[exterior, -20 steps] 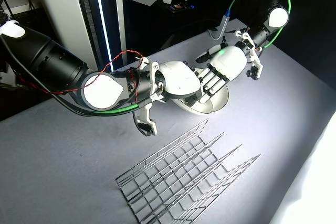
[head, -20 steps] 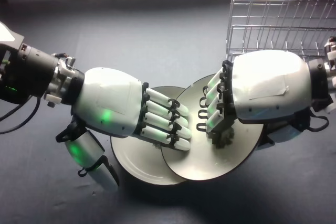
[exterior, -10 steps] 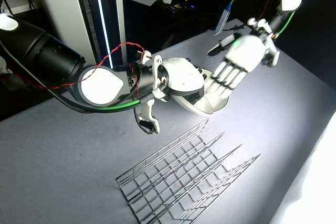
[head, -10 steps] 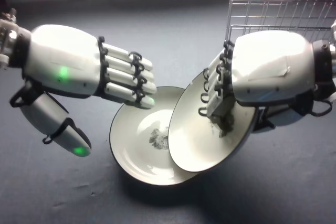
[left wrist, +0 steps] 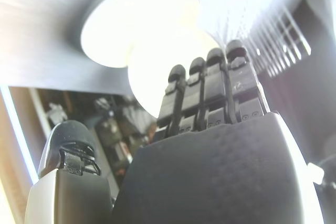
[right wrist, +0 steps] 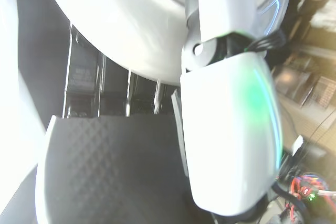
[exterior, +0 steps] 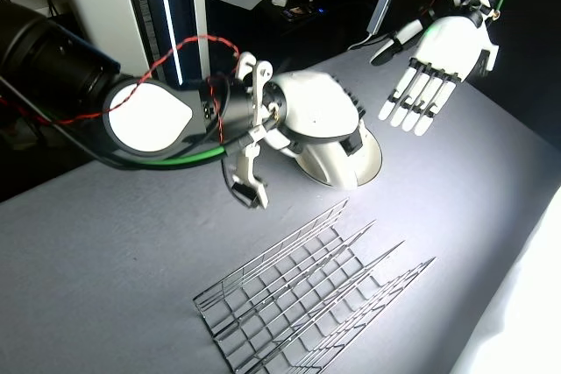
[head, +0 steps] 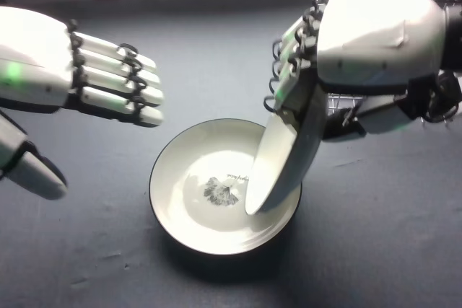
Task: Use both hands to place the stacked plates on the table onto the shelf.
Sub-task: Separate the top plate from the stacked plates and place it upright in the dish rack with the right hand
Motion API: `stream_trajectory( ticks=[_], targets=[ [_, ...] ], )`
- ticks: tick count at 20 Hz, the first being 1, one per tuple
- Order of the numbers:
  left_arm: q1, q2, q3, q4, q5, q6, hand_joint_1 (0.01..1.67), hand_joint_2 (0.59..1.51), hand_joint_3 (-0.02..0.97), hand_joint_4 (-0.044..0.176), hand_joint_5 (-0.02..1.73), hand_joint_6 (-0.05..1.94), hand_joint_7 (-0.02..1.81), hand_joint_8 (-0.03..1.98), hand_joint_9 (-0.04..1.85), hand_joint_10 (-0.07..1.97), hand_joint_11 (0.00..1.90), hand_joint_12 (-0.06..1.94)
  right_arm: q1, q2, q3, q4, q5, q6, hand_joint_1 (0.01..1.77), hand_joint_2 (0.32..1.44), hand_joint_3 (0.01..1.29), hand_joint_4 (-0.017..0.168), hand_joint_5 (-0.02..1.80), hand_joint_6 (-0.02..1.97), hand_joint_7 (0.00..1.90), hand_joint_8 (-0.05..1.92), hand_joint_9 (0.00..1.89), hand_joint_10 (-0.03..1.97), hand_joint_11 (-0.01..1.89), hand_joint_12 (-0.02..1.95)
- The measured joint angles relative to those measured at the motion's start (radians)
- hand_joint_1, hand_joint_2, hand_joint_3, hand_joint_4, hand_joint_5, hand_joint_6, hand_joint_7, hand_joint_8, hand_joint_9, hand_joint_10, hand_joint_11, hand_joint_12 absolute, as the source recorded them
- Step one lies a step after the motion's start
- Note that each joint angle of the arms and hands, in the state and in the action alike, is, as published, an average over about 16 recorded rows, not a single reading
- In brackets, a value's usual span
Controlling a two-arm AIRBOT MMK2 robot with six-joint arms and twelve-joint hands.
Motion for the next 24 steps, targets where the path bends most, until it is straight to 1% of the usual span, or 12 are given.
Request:
stream_trajectory(
  ticks=[3,6,9,12,16,19,24],
  targets=[
    [-0.007,0.024,0.02,0.02,-0.015,-0.022,0.01,1.121,-0.005,0.0,0.11,0.01,0.08,0.02,0.04,0.01,0.03,0.02,0.034,0.013,-0.025,0.077,-0.027,0.004,1.36,0.92,0.01,0.0,1.05,0.88,1.11,0.64,0.98,1.07,0.81,1.23],
    [-0.01,0.04,0.043,0.038,-0.033,-0.035,0.01,1.121,-0.005,0.0,0.11,0.01,0.08,0.02,0.05,0.01,0.04,0.02,0.071,0.022,-0.046,0.169,-0.064,0.007,1.36,0.92,0.01,-0.001,1.04,0.88,1.11,0.65,0.98,1.08,0.81,1.24],
    [-0.011,0.049,0.064,0.049,-0.048,-0.044,0.01,1.121,-0.005,0.0,0.12,0.01,0.09,0.02,0.05,0.01,0.03,0.02,0.106,0.029,-0.065,0.272,-0.113,0.009,1.36,0.92,0.01,-0.002,1.03,0.9,1.11,0.67,0.97,1.09,0.8,1.25],
    [-0.01,0.056,0.078,0.056,-0.059,-0.047,0.01,1.122,-0.005,0.0,0.12,0.01,0.1,0.02,0.05,0.01,0.03,0.02,0.139,0.033,-0.08,0.38,-0.17,0.01,1.36,0.92,0.01,-0.003,1.03,0.91,1.1,0.68,0.97,1.09,0.81,1.25],
    [-0.008,0.063,0.083,0.063,-0.071,-0.048,0.01,1.122,-0.006,0.0,0.11,0.01,0.09,0.02,0.05,0.01,0.03,0.02,0.181,0.035,-0.089,0.517,-0.245,0.011,1.37,0.92,0.01,-0.002,1.02,0.91,1.11,0.68,0.97,1.1,0.81,1.24],
    [-0.007,0.064,0.083,0.065,-0.074,-0.047,0.01,1.122,-0.006,0.0,0.1,0.01,0.08,0.02,0.04,0.01,0.02,0.02,0.205,0.036,-0.09,0.613,-0.298,0.011,1.37,0.92,0.01,-0.003,1.02,0.89,1.12,0.63,0.98,1.09,0.81,1.24],
    [-0.005,0.054,0.081,0.065,-0.069,-0.041,0.01,1.123,-0.005,0.0,0.08,0.01,0.06,0.02,0.03,0.01,0.02,0.02,0.236,0.036,-0.081,0.742,-0.364,0.01,1.38,0.92,0.01,-0.003,1.04,0.82,1.14,0.55,1.02,1.09,0.82,1.25]
  ],
)
